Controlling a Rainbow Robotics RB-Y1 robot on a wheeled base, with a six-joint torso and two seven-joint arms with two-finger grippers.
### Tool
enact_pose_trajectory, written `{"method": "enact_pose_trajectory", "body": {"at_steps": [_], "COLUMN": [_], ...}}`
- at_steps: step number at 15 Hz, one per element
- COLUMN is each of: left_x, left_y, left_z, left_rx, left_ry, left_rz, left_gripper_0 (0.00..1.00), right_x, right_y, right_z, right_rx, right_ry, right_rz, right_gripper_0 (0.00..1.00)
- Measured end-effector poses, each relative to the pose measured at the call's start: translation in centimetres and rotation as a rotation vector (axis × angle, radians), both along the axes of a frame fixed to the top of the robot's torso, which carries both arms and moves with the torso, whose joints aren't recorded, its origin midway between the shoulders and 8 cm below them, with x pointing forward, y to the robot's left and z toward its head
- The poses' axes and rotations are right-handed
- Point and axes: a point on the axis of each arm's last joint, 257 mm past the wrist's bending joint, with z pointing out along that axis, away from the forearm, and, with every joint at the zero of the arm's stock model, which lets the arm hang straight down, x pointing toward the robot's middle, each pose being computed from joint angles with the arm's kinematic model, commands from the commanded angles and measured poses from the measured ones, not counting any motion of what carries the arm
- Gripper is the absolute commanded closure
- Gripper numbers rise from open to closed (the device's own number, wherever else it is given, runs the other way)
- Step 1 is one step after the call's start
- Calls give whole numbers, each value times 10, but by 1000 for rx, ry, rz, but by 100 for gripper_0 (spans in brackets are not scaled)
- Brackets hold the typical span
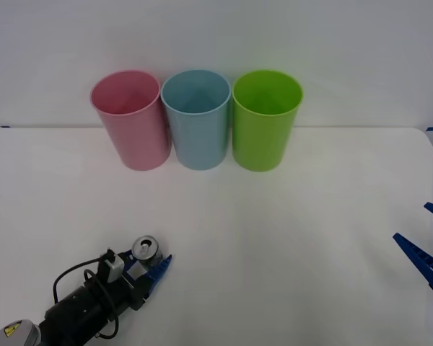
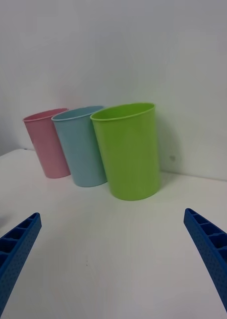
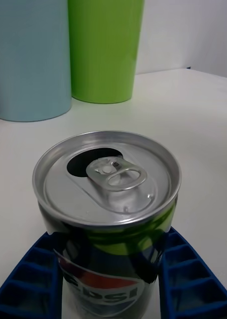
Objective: Grasp the object on the table and drop it into the matching bin: aluminum can to the light blue bin, PET bottle to the pink bin.
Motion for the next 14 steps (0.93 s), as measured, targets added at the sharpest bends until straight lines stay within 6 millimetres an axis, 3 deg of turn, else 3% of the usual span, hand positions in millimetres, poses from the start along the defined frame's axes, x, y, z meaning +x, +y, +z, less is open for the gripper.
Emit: {"method": "enact_pose_trajectory", "body": {"at_steps": [9, 14], "left_x": [-2, -19], "left_y": [24, 59], "left_z": [7, 37], "left_rx": [5, 13], "left_ry": [-21, -63], "left_rz": [22, 85], "left_gripper_0": [100, 100], "right_x": [0, 0], "right_y": [0, 0], "right_z": [0, 0], "right_rx": [0, 0], "right_ry": [0, 0], "right_rz": [0, 0], "right_gripper_0": [0, 0]}}
